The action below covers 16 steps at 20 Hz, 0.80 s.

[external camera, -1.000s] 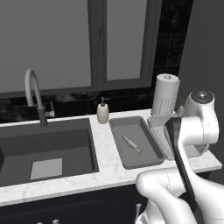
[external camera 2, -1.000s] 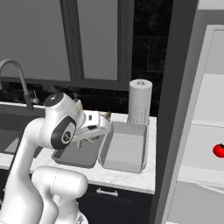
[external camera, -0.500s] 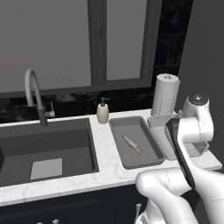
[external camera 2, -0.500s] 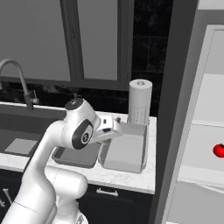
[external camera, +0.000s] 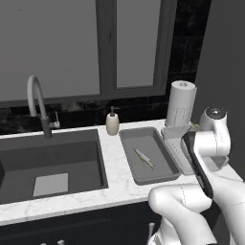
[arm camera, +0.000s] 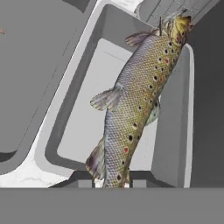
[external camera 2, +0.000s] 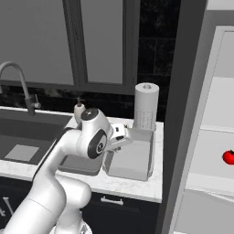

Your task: Place one tomato and one fish in each tupperware on the nearby counter, to pack two identical lunches.

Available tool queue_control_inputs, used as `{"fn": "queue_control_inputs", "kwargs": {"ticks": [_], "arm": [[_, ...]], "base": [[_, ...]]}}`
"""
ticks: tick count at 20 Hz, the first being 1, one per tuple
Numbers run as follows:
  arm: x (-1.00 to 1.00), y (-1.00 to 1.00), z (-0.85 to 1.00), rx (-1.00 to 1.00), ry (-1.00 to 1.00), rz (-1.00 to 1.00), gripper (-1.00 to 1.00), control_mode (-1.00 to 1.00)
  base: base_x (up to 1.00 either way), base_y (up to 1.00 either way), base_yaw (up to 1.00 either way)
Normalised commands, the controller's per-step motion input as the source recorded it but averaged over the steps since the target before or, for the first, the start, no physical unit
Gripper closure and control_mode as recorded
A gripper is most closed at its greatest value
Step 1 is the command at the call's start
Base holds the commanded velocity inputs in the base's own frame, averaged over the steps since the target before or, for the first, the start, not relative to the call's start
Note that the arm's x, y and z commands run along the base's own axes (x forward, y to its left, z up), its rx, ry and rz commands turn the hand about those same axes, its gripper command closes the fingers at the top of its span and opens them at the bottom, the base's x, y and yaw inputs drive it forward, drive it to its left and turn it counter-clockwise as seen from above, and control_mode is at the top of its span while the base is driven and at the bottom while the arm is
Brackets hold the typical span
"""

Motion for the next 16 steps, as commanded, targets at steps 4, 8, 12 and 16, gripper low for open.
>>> {"fn": "queue_control_inputs", "kwargs": {"ticks": [4, 8, 12, 16], "arm": [[0.24, -0.09, -0.24, -0.01, 0.09, 0.22, 1.00, -1.00], [0.28, -0.12, -0.32, -0.01, 0.08, 0.09, 1.00, -1.00], [0.19, 0.00, -0.49, -0.07, 0.05, 0.00, 1.00, -1.00], [0.23, 0.00, -0.56, -0.07, 0.13, 0.00, 1.00, -1.00]], "base": [[0.00, 0.00, 0.00], [0.00, 0.00, 0.00], [0.00, 0.00, 0.00], [0.00, 0.00, 0.00]]}}
